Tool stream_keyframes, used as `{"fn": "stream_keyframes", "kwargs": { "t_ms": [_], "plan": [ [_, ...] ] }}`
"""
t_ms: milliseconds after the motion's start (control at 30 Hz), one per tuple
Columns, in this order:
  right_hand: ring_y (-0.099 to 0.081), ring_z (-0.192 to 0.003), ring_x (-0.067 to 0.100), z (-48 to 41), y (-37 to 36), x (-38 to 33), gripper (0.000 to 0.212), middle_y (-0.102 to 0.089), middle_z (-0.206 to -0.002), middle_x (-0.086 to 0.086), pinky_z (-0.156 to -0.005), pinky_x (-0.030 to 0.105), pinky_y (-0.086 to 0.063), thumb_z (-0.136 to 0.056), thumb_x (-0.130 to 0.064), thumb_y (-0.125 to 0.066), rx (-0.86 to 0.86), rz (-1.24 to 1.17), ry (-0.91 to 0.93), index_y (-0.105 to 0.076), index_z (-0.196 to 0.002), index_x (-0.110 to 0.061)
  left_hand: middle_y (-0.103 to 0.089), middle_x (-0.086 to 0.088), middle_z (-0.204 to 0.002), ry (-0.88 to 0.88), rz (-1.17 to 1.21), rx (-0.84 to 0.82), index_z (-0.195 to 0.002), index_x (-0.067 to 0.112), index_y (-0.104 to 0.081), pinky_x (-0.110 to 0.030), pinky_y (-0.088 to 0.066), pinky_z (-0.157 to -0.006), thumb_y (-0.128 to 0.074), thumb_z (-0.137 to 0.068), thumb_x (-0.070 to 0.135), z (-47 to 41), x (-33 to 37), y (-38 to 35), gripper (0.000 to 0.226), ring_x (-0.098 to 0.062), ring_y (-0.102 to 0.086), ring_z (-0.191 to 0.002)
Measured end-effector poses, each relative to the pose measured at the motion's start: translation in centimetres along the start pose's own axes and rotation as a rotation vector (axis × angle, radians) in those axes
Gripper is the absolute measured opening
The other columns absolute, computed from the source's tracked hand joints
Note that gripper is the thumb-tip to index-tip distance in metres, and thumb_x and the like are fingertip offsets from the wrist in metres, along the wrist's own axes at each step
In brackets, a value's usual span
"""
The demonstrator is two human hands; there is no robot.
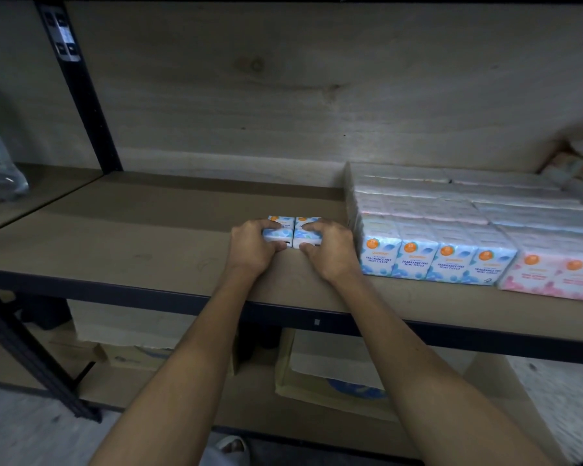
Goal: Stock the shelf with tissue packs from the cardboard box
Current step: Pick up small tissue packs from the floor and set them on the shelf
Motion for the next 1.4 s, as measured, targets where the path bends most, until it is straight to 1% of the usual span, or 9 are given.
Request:
{"fn": "stream_keyframes", "kwargs": {
  "t_ms": [400, 533, 733, 833, 900, 967, 1200, 1267, 1400],
  "plan": [
    [-0.052, -0.118, 0.019, 0.1, 0.0, 0.1, 0.046, -0.056, -0.13, 0.008, -0.103, 0.023, -0.035, -0.078, -0.02, -0.072, -0.002, -0.029, 0.009, -0.062, -0.122, -0.014, -0.067, -0.005, -0.121, 0.011, 0.031, -0.004, -0.119, 0.016, -0.067, -0.016, -0.039, -0.093, -0.081, -0.073, 0.023, 0.4, 0.4, 0.3, 0.048, -0.018, -0.06, -0.109],
    [-0.049, -0.122, 0.02, 0.4, 0.1, -0.1, 0.046, -0.053, -0.135, 0.009, -0.107, 0.024, -0.033, -0.079, -0.021, -0.072, -0.007, -0.025, 0.007, -0.062, -0.123, -0.014, -0.063, -0.006, -0.126, -0.012, 0.018, -0.011, -0.121, 0.016, -0.065, -0.024, -0.039, -0.1, -0.076, -0.078, 0.024, 0.9, 0.6, 0.3, 0.045, -0.02, -0.057, -0.116],
    [-0.047, -0.127, 0.024, 1.8, 0.9, -0.7, 0.047, -0.047, -0.141, 0.011, -0.111, 0.028, -0.033, -0.08, -0.02, -0.068, -0.024, -0.016, -0.016, -0.059, -0.126, -0.013, -0.059, -0.007, -0.13, -0.023, -0.001, 0.035, -0.126, 0.016, -0.062, -0.027, -0.041, -0.097, -0.067, -0.085, 0.021, 2.6, 1.2, 0.9, 0.042, -0.023, -0.056, -0.113],
    [-0.043, -0.131, 0.022, 3.2, 1.5, -1.1, 0.045, -0.044, -0.145, 0.008, -0.112, 0.026, -0.028, -0.081, -0.018, -0.066, -0.035, -0.039, -0.03, -0.06, -0.125, -0.012, -0.055, -0.007, -0.136, -0.01, 0.025, 0.049, -0.125, 0.015, -0.062, -0.017, -0.032, -0.1, -0.064, -0.086, 0.017, 4.3, 1.4, 1.3, 0.04, -0.021, -0.051, -0.123],
    [-0.042, -0.131, 0.022, 4.5, 2.0, -1.3, 0.045, -0.043, -0.146, 0.006, -0.112, 0.026, -0.028, -0.081, -0.019, -0.066, -0.049, -0.041, -0.028, -0.06, -0.125, -0.012, -0.053, -0.006, -0.139, -0.006, 0.052, 0.058, -0.125, 0.014, -0.063, -0.006, -0.023, -0.095, -0.062, -0.087, 0.014, 5.6, 1.6, 1.6, 0.038, -0.018, -0.046, -0.128],
    [-0.042, -0.131, 0.022, 6.0, 2.6, -1.3, 0.045, -0.044, -0.145, 0.007, -0.111, 0.026, -0.028, -0.082, -0.02, -0.066, -0.063, -0.045, -0.017, -0.059, -0.125, -0.012, -0.053, -0.005, -0.139, -0.008, 0.075, 0.069, -0.124, 0.015, -0.064, -0.004, -0.02, -0.092, -0.06, -0.088, 0.015, 7.1, 1.8, 1.9, 0.036, -0.017, -0.045, -0.13],
    [-0.052, -0.118, 0.022, 12.5, 4.7, -1.3, 0.035, -0.063, -0.125, 0.006, -0.103, 0.027, -0.035, -0.086, -0.021, -0.06, -0.035, 0.015, 0.085, -0.063, -0.12, -0.01, -0.056, -0.003, -0.135, -0.108, 0.047, 0.091, -0.12, 0.016, -0.066, -0.022, -0.03, -0.106, -0.061, -0.089, 0.021, 13.2, 2.1, 2.5, 0.032, -0.019, -0.047, -0.128],
    [-0.048, -0.123, 0.022, 14.7, 5.1, -1.0, 0.035, -0.062, -0.127, 0.005, -0.108, 0.028, -0.032, -0.088, -0.021, -0.059, 0.005, 0.026, 0.102, -0.062, -0.121, -0.011, -0.057, -0.004, -0.135, -0.147, 0.006, 0.106, -0.12, 0.018, -0.066, -0.028, -0.031, -0.109, -0.061, -0.089, 0.024, 15.3, 1.9, 2.1, 0.031, -0.019, -0.047, -0.128],
    [-0.042, -0.13, 0.022, 19.2, 5.0, 0.3, 0.033, -0.059, -0.132, 0.003, -0.114, 0.035, -0.027, -0.088, -0.019, -0.058, 0.108, 0.024, 0.138, -0.064, -0.121, -0.017, -0.058, -0.003, -0.133, -0.241, 0.017, 0.122, -0.12, 0.018, -0.066, -0.025, -0.026, -0.109, -0.061, -0.089, 0.02, 20.1, 1.0, 0.7, 0.032, -0.021, -0.045, -0.127]
  ]
}}
Point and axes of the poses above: each hand's wrist, its own z-axis away from the middle knuckle, its own y-axis out of the back of the hand, x = y × z, the point moved 2 cm from there along -z, towards the middle knuckle
